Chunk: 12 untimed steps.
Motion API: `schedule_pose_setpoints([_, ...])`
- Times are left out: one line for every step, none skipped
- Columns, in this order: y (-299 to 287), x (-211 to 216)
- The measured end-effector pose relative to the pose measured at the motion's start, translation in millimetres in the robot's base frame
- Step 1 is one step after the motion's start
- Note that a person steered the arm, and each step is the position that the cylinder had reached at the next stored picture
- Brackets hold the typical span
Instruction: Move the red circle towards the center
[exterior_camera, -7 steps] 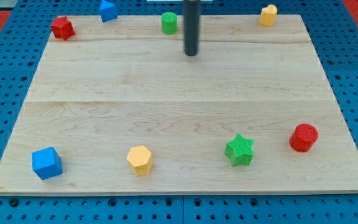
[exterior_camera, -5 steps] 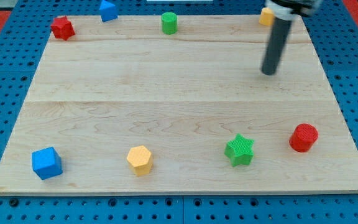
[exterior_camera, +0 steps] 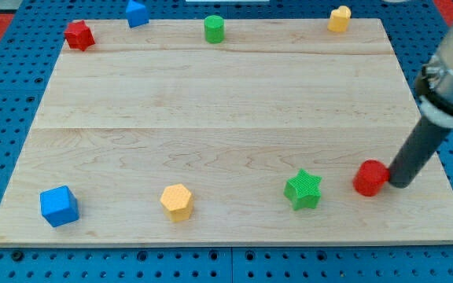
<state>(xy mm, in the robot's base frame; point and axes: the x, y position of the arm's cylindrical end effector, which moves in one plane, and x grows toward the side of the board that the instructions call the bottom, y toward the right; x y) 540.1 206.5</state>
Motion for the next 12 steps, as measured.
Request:
schedule_pose_setpoints([-35,3])
schedule_pose_setpoints([-24,1])
schedule_pose_setpoints([-37,-4])
schedule_pose_setpoints([-28,18])
schedule_pose_setpoints([-17,68])
schedule_pose_setpoints([-25,79])
schedule_pose_setpoints([-66,74])
schedule_pose_setpoints([-108,58])
schedule_pose_setpoints([-75,53])
schedule_pose_setpoints([-70,26])
schedule_pose_setpoints([-78,-20])
schedule_pose_setpoints([-96,-47])
